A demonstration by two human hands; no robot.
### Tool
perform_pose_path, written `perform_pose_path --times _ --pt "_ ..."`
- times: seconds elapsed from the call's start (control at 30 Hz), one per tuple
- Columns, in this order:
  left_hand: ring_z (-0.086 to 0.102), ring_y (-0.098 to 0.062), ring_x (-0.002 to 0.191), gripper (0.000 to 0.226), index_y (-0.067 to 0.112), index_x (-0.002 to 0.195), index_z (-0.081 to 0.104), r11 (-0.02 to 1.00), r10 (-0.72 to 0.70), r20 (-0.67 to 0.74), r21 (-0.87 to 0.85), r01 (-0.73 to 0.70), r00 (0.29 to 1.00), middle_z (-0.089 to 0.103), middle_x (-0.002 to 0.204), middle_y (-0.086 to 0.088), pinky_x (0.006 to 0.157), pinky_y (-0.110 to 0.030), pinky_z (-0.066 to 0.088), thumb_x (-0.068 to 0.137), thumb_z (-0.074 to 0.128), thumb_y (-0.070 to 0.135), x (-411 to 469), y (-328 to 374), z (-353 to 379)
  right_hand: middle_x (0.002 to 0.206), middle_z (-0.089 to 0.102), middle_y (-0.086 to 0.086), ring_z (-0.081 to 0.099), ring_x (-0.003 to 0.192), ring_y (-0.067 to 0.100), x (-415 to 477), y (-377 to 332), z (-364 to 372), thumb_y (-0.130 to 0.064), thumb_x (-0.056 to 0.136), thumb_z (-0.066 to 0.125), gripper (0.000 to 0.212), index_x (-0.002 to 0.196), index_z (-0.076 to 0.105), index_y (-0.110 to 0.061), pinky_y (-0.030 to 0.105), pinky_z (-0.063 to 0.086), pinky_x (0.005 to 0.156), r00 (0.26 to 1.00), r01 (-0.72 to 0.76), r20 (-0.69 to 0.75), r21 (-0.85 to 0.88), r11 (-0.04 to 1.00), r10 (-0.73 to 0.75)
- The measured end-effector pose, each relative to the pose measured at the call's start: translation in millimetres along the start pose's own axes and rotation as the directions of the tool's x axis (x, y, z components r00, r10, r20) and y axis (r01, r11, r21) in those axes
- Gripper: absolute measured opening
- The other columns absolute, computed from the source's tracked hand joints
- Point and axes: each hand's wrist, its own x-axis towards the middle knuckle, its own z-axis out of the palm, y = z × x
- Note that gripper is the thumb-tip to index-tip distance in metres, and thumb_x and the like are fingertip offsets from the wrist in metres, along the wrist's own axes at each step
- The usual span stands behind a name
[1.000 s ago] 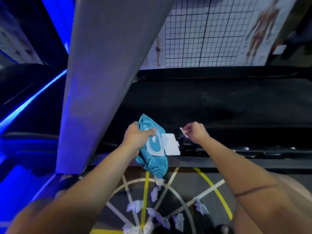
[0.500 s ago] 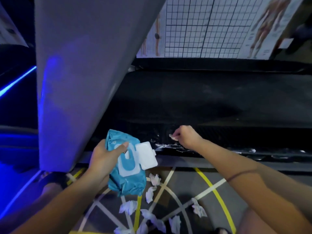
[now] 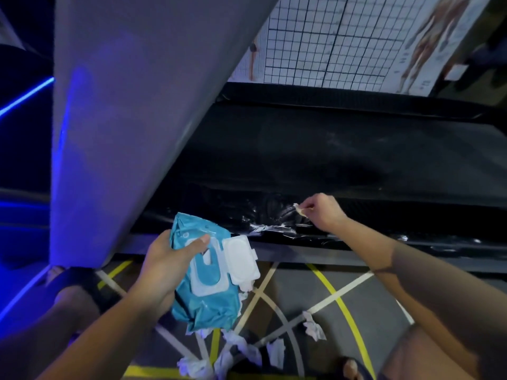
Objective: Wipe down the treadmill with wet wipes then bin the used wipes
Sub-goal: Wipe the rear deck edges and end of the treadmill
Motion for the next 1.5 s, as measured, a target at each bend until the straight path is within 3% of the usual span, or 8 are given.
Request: perform_pose_path --times 0.23,0.33,0.5,0.77,1.03,1.2,1.33,1.5 --pt "0.079 -0.034 0.084 0.015 0.009 0.103 0.074 0.999 0.005 -0.092 -0.036 -0.008 0.996 0.081 0.093 -0.013 0.085 -0.053 0.063 0.091 0.081 0.013 -4.3 -3.5 -20.6 0.078 0.072 -0.016 0.060 0.071 -0.016 -15.3 -27.5 -3.2 -0.018 0.090 0.074 0.009 0.088 0.081 -0.013 0.006 0.040 0.069 0.971 0.173 0.150 0.087 0.981 -0.184" --pt "0.079 -0.034 0.085 0.014 0.010 0.101 0.073 0.999 0.007 -0.110 -0.042 -0.012 0.994 0.081 0.090 -0.011 0.085 -0.052 0.063 0.091 0.081 0.014 -7.6 1.1 -24.0 0.088 0.074 -0.007 0.063 0.074 -0.004 -8.3 -14.4 -23.7 -0.018 0.094 0.070 0.011 0.090 0.080 -0.015 0.002 0.041 0.063 0.995 0.103 -0.011 0.038 0.994 -0.102" --pt "0.079 -0.033 0.085 0.015 0.009 0.103 0.072 0.998 0.012 -0.103 -0.058 -0.018 0.995 0.081 0.091 -0.011 0.083 -0.050 0.063 0.092 0.080 0.015 -9.6 4.6 -23.3 0.103 0.074 0.009 0.068 0.096 0.028 -11.5 6.5 -7.9 -0.023 0.100 0.059 0.022 0.091 0.077 -0.014 0.035 0.055 0.081 1.000 0.010 -0.004 -0.221 0.975 -0.011" --pt "0.080 -0.028 0.084 0.019 0.010 0.108 0.072 0.998 0.005 -0.093 -0.069 -0.012 0.996 0.081 0.094 -0.009 0.075 -0.042 0.063 0.092 0.081 0.017 0.3 3.5 -17.4 0.071 0.073 -0.014 0.065 0.068 -0.003 -37.7 -24.1 4.5 -0.023 0.092 0.067 0.024 0.072 0.078 -0.015 0.012 0.046 0.062 0.986 0.149 0.070 0.018 0.989 -0.150" --pt "0.080 -0.030 0.086 0.026 0.009 0.110 0.071 0.996 0.001 -0.097 -0.093 -0.010 0.995 0.081 0.095 -0.011 0.084 -0.054 0.064 0.090 0.083 0.019 7.1 4.3 -6.0 0.088 0.069 0.013 0.069 0.086 0.034 -29.7 -17.6 5.0 -0.023 0.096 0.057 0.024 0.081 0.073 -0.016 0.033 0.053 0.074 0.999 0.047 0.005 -0.295 0.954 -0.048" --pt "0.080 -0.027 0.081 0.023 0.010 0.110 0.072 0.993 0.015 -0.111 -0.113 -0.028 0.994 0.081 0.093 -0.009 0.071 -0.040 0.063 0.092 0.082 0.018 12.3 11.3 -0.1 0.070 0.071 -0.004 0.062 0.062 0.001 -47.1 -36.8 15.9 -0.021 0.094 0.062 0.031 0.065 0.074 -0.019 0.013 0.041 0.060 0.981 0.190 0.052 -0.020 0.982 -0.189" --pt "0.080 -0.029 0.083 0.021 0.010 0.109 0.072 0.992 0.001 -0.110 -0.124 -0.014 0.994 0.081 0.094 -0.010 0.078 -0.049 0.065 0.092 0.081 0.018 13.8 11.4 1.2 0.081 0.074 -0.002 0.067 0.076 0.012 -17.4 -23.5 -12.0 -0.023 0.093 0.070 0.016 0.079 0.078 -0.022 0.028 0.053 0.072 0.994 0.033 -0.109 0.175 0.984 -0.014" --pt "0.080 -0.032 0.087 0.025 0.010 0.110 0.071 0.995 -0.022 -0.104 -0.097 0.012 0.994 0.081 0.095 -0.010 0.085 -0.058 0.063 0.090 0.084 0.019 14.8 4.3 2.0 0.093 0.073 0.003 0.066 0.091 0.017 13.0 10.4 -21.7 -0.017 0.094 0.068 0.011 0.088 0.078 -0.017 0.022 0.043 0.075 0.986 -0.097 -0.126 0.116 0.988 0.112"
